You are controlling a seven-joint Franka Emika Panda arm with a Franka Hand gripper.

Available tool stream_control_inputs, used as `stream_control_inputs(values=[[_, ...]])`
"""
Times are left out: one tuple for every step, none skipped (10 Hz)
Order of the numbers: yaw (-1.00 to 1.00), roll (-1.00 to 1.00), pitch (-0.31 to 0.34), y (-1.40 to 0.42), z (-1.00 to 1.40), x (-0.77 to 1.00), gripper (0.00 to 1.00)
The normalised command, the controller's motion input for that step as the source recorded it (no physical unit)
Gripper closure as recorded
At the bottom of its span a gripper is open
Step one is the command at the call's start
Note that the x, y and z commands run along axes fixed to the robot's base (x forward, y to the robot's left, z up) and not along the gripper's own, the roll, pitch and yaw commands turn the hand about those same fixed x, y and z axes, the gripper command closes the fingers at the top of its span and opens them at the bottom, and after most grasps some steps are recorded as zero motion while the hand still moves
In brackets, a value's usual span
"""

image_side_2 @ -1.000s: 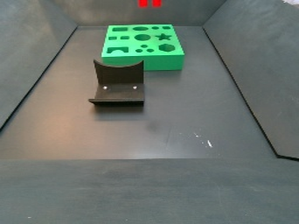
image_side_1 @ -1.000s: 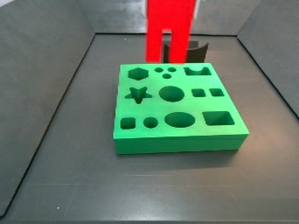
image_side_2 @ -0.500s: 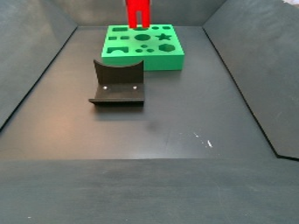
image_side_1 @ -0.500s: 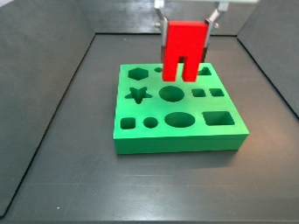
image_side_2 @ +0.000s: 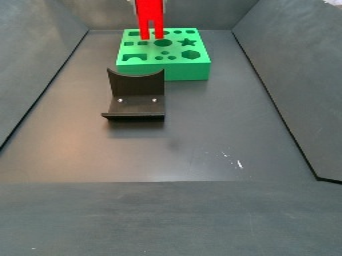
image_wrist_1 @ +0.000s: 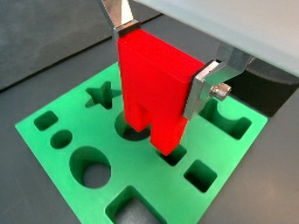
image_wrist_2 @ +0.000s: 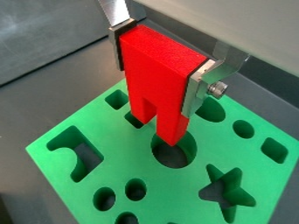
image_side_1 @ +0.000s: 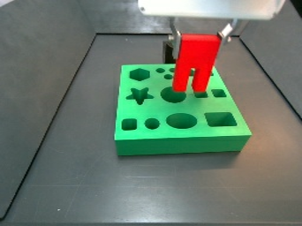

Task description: Insert the double-square object.

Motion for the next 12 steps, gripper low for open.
stream_control_inputs(values=[[0.00,0.27,0.254,-0.08,-0.26,0.93,1.00],[0.00,0.26,0.260,0.00,-0.28,0.97,1.00],[0.00,0.27,0.259,0.00,-0.26,0.98,1.00],[0.00,0.20,0.226,0.00,-0.30,1.00,1.00],[0.00,0.02,0.124,0.00,-0.33,1.00,1.00],[-0.06,-0.12,0.000,-0.10,-0.05,0.62,1.00],[-0.02,-0.09,-0.097,-0.13,0.06,0.30,1.00],[0.00,0.09,-0.046,-0.16,0.30,0.16,1.00],[0.00,0.23,-0.031,-0.18,0.51,0.11,1.00],[0.00,0.22,-0.029,-0.13,0.45,0.10,1.00],[-0.01,0.02,-0.024,-0.06,0.17,0.32,1.00],[-0.04,0.02,0.014,-0.05,-0.12,0.61,1.00]])
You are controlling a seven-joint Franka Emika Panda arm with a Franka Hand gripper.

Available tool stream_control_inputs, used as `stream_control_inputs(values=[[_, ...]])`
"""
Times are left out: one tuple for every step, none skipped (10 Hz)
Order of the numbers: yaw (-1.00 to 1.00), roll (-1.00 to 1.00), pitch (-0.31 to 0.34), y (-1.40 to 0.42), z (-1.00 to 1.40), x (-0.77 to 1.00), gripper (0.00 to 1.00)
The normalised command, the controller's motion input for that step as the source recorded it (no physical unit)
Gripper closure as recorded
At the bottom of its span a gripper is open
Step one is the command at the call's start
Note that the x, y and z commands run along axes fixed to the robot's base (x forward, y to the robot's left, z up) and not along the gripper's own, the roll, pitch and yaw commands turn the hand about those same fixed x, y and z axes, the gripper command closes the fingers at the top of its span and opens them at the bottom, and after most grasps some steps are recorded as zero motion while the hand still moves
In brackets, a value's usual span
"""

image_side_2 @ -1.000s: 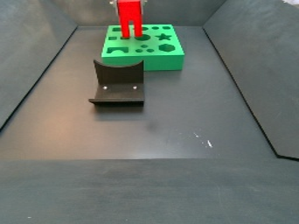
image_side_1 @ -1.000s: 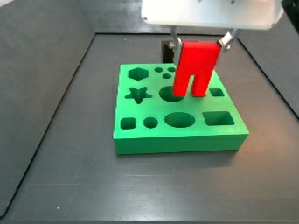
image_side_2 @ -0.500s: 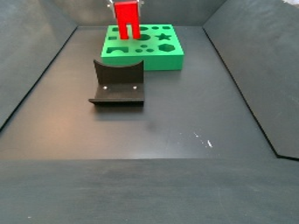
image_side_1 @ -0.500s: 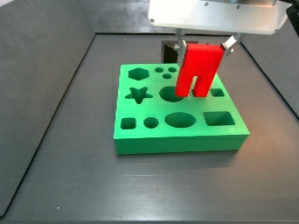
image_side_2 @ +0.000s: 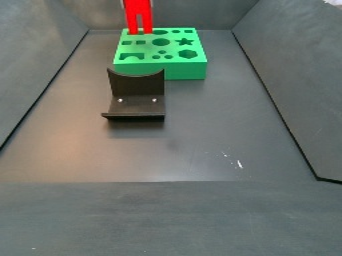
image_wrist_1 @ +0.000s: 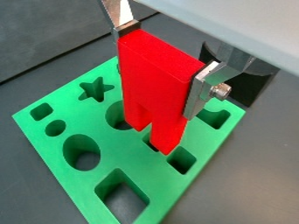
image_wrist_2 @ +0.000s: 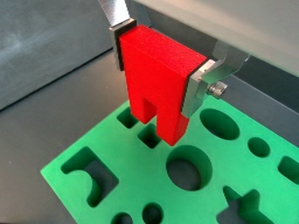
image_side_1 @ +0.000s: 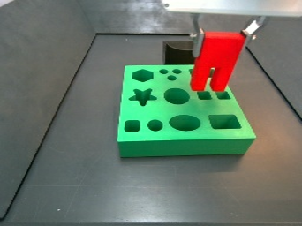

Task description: Insert the double-square object.

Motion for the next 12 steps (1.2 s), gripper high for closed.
stream_control_inputs(values=[[0.00,0.00,0.079,0.00,-0.24,0.63,1.00],[0.00,0.00,0.056,0.03,-0.23,0.52,1.00],[0.00,0.00,0.026,0.05,-0.13,0.41,1.00],[0.00,0.00,0.014,0.09,-0.09,0.37,1.00],[0.00,0.00,0.027,0.11,-0.12,0.38,1.00],[-0.01,0.03,0.039,0.10,-0.18,0.31,1.00],[0.00,0.00,0.000,0.05,-0.30,0.00,1.00],[0.00,0.00,0.000,0.00,-0.25,0.00,1.00],[0.00,0.00,0.000,0.00,-0.13,-0.02,1.00],[0.00,0.00,0.000,0.00,-0.13,-0.16,1.00],[-0.06,-0.01,-0.010,0.00,-0.09,-0.31,1.00],[-0.08,-0.02,-0.063,-0.02,-0.08,-0.36,1.00]])
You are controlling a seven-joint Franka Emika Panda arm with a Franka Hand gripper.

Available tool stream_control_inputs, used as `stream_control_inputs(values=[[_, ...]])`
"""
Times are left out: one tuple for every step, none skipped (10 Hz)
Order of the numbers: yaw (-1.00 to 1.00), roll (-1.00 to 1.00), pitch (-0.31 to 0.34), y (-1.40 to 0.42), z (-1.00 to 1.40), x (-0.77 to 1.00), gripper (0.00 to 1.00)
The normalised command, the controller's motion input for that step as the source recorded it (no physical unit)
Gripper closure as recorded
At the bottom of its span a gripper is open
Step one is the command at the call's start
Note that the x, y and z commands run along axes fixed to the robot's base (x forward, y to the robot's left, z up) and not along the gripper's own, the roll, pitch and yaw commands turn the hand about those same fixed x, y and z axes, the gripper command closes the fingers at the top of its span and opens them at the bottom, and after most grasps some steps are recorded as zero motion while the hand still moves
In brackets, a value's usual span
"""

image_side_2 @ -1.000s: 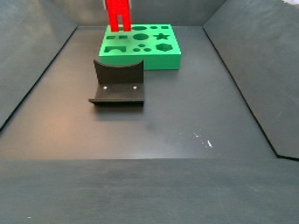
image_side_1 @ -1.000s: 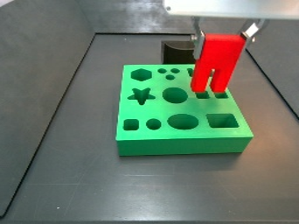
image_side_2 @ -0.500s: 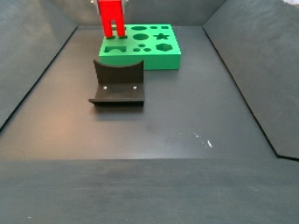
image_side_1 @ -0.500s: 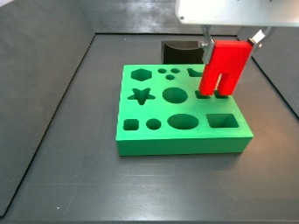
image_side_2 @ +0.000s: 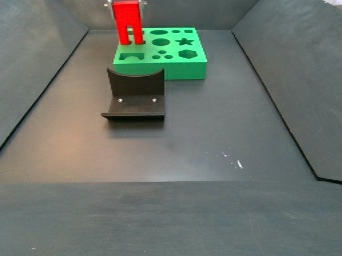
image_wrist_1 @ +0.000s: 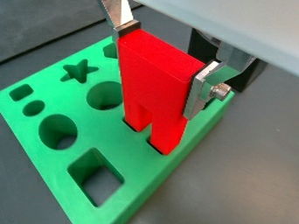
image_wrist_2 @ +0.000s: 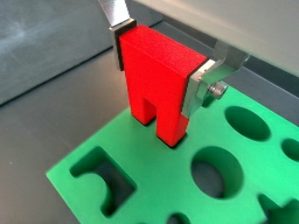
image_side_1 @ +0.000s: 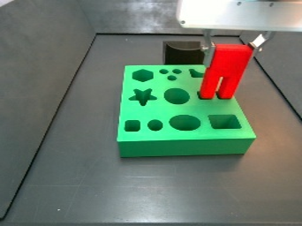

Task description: Insert the double-square object.

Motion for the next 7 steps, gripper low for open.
stream_control_inputs(values=[[-0.01,0.00,-0.037,-0.05,-0.16,-0.19,1.00],[0.00,0.00,0.000,0.00,-0.43,0.26,1.00],[0.00,0.00,-0.003,-0.02,-0.51,0.29,1.00],[-0.13,0.00,-0.073,-0.16,-0.49,0.08,1.00],[-0.18,0.04,-0.076,-0.17,-0.49,0.00,1.00],[-0.17,0.06,-0.084,-0.19,-0.45,0.00,1.00],[-0.16,0.07,-0.063,-0.21,-0.26,0.00,1.00]])
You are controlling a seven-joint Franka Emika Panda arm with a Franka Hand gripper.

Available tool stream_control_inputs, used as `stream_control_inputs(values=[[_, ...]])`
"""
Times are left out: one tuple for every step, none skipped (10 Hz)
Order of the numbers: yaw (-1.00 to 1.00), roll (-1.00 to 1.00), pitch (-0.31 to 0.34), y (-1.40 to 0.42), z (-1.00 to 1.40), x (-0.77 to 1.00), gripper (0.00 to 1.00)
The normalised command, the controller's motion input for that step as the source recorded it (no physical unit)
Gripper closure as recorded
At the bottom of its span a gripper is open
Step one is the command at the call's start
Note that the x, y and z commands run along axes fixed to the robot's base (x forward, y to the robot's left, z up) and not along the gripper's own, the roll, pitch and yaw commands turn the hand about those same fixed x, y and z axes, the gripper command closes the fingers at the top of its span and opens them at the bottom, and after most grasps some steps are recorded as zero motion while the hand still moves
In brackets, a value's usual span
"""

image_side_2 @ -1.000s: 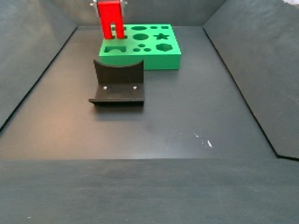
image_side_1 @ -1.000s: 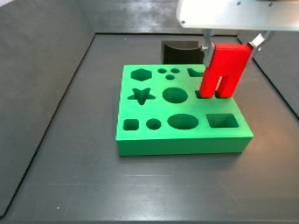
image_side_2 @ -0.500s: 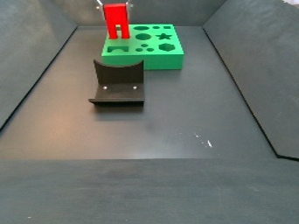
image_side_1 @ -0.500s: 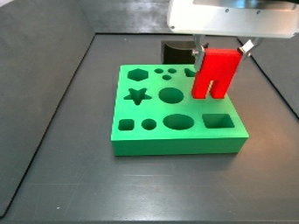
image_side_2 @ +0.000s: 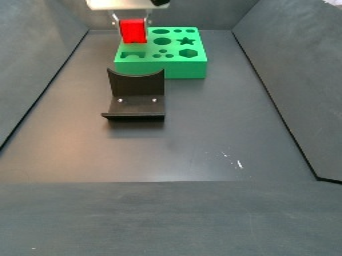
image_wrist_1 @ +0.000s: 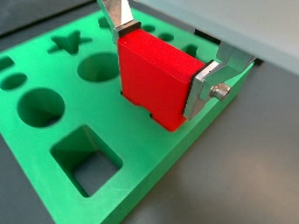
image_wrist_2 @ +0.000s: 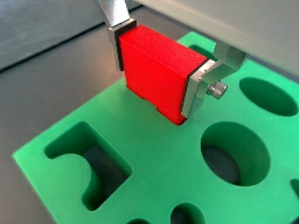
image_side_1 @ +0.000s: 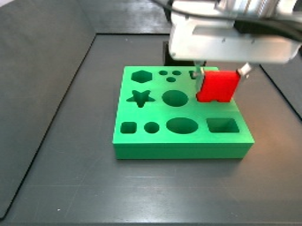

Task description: Insert the double-square object.

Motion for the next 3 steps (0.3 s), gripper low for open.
stream_control_inputs(values=[[0.00,0.00,-0.139,0.00,-0.17,-0.09,1.00],[0.00,-0.01,0.000,0.03,0.00,0.00,1.00],[0.00,0.00,0.000,0.00,0.00,0.00,1.00]])
